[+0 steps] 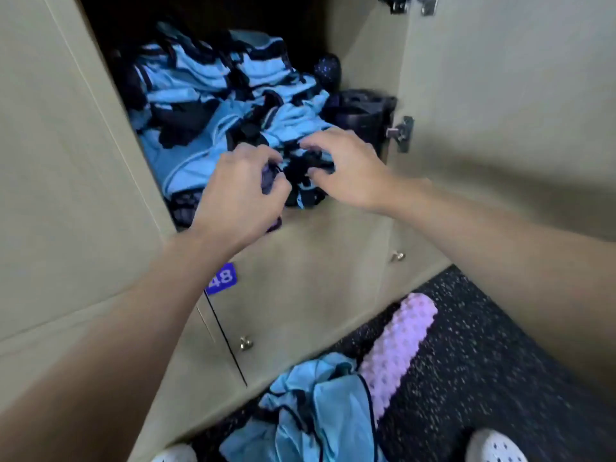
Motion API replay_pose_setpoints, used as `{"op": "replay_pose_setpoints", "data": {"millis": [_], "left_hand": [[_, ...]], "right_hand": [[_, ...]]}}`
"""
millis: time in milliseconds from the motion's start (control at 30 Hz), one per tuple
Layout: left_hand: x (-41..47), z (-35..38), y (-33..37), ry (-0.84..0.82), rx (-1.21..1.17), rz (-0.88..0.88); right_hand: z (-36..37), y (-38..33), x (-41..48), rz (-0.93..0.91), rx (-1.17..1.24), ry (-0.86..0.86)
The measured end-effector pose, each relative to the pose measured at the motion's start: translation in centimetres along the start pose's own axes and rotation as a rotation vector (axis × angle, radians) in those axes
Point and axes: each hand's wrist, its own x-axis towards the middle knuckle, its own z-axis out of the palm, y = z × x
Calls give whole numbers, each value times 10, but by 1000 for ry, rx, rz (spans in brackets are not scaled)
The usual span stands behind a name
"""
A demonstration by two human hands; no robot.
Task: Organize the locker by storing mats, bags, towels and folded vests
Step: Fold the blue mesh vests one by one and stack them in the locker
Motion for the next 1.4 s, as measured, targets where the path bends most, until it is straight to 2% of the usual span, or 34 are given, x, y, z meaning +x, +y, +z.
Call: {"op": "replay_pose_setpoints", "data": {"millis": [133, 233, 433, 533, 600, 767, 867, 1033, 1133, 1200, 1333, 1400], "left_hand": [[-57, 35, 4, -95, -79, 83], [-102, 68, -2, -219, -141, 76], [-214, 141, -38, -617, -186, -95], [-283, 177, -62, -809, -168, -198], [-319, 196, -76, -878, -182, -289], [-364, 236, -97, -953, -174, -408], [-383, 248, -103, -985, -139, -375], [-403, 255, -109, -1032, -133, -374], [-400, 257, -117, -878, -105, -331], [-396, 256, -123, -840, -61, -325], [-413, 247, -134, -977, -30, -373], [-427, 243, -135, -1000, 6, -341]], "right_hand": [[27, 23, -76, 139, 38, -53], [56, 34, -133, 260, 66, -110], [140, 40, -253, 505, 194, -285], [188, 42, -313, 597, 170, -403], [214, 44, -345, 670, 140, -472], [261, 62, -385, 930, 257, -373], [284, 64, -400, 1023, 385, -332], [296, 62, -415, 1102, 422, -234], [283, 60, -427, 1124, 397, -142], [271, 62, -438, 1144, 343, -103], [257, 61, -458, 1180, 272, -162], [257, 57, -461, 1122, 206, -194]]}}
